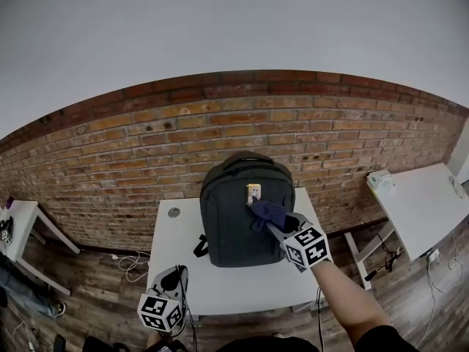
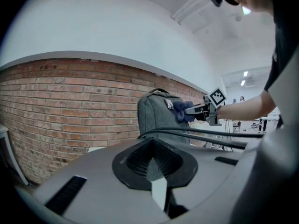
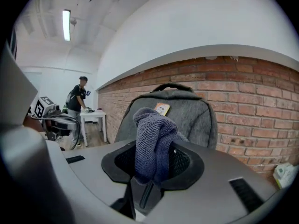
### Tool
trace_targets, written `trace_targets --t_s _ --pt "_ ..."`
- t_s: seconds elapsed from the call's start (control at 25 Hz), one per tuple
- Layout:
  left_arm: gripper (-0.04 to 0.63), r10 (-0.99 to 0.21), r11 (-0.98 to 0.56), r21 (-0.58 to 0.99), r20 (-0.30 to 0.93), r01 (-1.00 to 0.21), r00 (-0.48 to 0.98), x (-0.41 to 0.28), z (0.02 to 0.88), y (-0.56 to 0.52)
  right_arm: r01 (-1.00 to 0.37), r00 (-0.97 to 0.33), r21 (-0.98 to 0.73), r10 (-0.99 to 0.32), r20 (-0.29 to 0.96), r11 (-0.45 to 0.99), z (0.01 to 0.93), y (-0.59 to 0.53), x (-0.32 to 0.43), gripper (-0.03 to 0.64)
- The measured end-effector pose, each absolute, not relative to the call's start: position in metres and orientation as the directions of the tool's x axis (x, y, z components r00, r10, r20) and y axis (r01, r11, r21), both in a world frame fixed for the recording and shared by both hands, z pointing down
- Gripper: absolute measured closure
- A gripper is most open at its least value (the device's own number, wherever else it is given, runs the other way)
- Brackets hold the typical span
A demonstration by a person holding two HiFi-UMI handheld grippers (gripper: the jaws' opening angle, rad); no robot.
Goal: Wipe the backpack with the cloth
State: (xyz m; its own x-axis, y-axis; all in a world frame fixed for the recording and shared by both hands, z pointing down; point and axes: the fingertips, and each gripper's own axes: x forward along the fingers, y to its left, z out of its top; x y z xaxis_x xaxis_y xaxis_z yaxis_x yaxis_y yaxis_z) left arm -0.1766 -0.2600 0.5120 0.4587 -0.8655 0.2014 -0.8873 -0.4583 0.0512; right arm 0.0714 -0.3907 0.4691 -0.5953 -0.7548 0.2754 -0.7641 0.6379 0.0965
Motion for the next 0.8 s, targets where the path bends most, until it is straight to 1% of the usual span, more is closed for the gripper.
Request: trace_targets --t_s 0.24,0.8 --pt "0.6 -0.868 -0.447 0.054 0.213 -0.893 0.448 -0.183 0.519 -0.254 -0.774 -0.596 0.026 -0.742 0.306 0.632 0.51 -0.377 0.074 0.5" --pt "0.6 -0.878 -0.427 0.04 0.222 -0.903 0.425 -0.187 0.52 -0.248 -0.792 -0.58 -0.097 -0.693 0.429 0.603 0.615 -0.354 0.08 0.5"
